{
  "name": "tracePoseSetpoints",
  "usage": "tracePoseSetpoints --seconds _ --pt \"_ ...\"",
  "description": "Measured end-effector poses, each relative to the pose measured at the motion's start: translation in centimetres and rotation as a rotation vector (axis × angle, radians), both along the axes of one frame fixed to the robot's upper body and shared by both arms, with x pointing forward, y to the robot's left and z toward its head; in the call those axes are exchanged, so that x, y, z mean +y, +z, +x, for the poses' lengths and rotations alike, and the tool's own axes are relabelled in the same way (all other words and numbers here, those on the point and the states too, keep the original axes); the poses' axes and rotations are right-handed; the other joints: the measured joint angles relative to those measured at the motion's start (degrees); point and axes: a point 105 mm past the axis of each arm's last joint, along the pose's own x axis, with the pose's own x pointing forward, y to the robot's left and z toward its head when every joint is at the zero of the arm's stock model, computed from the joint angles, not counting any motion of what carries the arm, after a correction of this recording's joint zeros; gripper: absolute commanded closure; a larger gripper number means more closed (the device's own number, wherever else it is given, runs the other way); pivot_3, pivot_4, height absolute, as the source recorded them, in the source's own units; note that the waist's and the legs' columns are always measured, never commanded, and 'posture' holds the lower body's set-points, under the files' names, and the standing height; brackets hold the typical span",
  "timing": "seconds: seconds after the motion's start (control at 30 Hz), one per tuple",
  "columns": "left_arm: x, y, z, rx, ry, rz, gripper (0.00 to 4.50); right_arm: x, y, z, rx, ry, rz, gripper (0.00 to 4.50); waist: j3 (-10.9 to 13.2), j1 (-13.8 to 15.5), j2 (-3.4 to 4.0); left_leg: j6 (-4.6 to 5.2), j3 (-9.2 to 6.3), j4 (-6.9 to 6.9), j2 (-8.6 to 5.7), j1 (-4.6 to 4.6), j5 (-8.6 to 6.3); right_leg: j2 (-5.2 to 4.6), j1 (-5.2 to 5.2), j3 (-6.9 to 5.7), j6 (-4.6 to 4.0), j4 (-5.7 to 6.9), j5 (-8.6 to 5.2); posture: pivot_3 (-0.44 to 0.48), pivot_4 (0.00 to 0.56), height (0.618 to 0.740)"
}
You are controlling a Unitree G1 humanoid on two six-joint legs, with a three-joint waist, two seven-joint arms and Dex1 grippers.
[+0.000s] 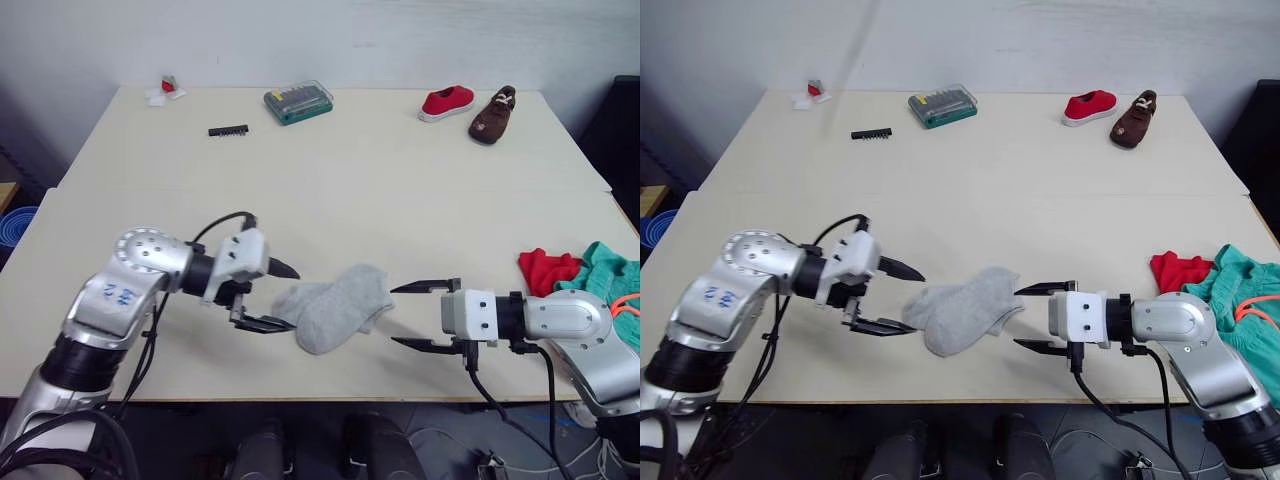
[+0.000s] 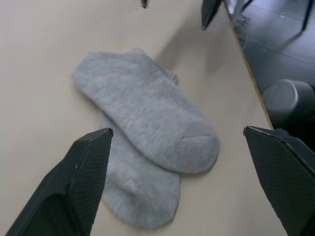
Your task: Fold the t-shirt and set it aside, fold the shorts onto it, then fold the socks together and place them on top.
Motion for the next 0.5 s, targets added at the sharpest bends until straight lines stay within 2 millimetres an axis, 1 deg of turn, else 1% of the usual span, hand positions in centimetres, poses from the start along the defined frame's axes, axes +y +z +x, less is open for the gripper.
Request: tracePoseSetpoints --seconds 0.03,0.07,0.13,0.2,0.3,0.4,0.5 --pt "-0.6 -0.3 0.2 0.002 -0.005 0.017 0.04 -0.2 0.0 0.3 0.012 -0.031 0.006 0.80 0.00 0.05 0.00 0.00 0.00 0.00 0.00 0.00 0.00 0.02 0.00 0.00 0.00 0.00 0.00 0.000 0.150 0.740" --pt "-0.9 -0.5 0.4 0.008 -0.008 0.027 0.22 -0.3 0.1 0.5 0.015 -0.048 0.009 0.80 0.00 0.04 0.00 0.01 0.01 0.00 0.00 -0.01 0.00 0.04 -0.03 0.00 0.00 0.02 0.00 0.000 0.150 0.740" --pt "-1.0 -1.1 0.4 0.020 -0.011 0.058 0.61 -0.7 0.5 1.0 0.013 -0.090 0.017 0.80 0.00 -0.12 0.00 0.01 0.03 -0.01 0.01 -0.01 0.01 0.06 -0.04 0.01 0.00 0.01 0.00 0.000 0.150 0.740" --pt "-1.0 -1.9 0.3 0.030 -0.027 0.096 1.18 -0.8 0.9 1.3 0.002 -0.106 0.019 0.80 0.00 -0.04 0.00 0.01 0.03 -0.01 0.01 -0.01 0.01 0.07 -0.04 0.00 0.00 0.01 -0.01 0.000 0.150 0.740" --pt "-1.0 -2.9 0.2 0.056 -0.046 0.124 1.18 -0.8 0.9 1.4 0.002 -0.107 0.016 0.80 0.00 0.09 0.00 0.02 0.03 0.00 0.01 -0.04 0.01 0.06 -0.04 0.00 0.00 -0.04 -0.01 0.000 0.150 0.740" --pt "-1.4 -2.9 0.0 0.054 -0.071 0.116 1.18 -0.6 0.9 1.5 0.004 -0.101 0.011 0.80 0.00 0.10 0.00 0.04 0.03 0.02 0.00 -0.04 0.00 0.05 -0.02 0.00 0.00 -0.04 -0.01 0.000 0.150 0.740" --pt "-1.9 -3.4 -0.4 0.051 -0.110 0.125 1.77 0.2 1.2 2.3 0.017 -0.100 0.042 0.80 0.00 0.04 0.00 0.04 0.02 0.03 0.01 -0.04 0.00 0.06 -0.03 -0.01 0.00 -0.01 -0.01 0.000 0.150 0.740"
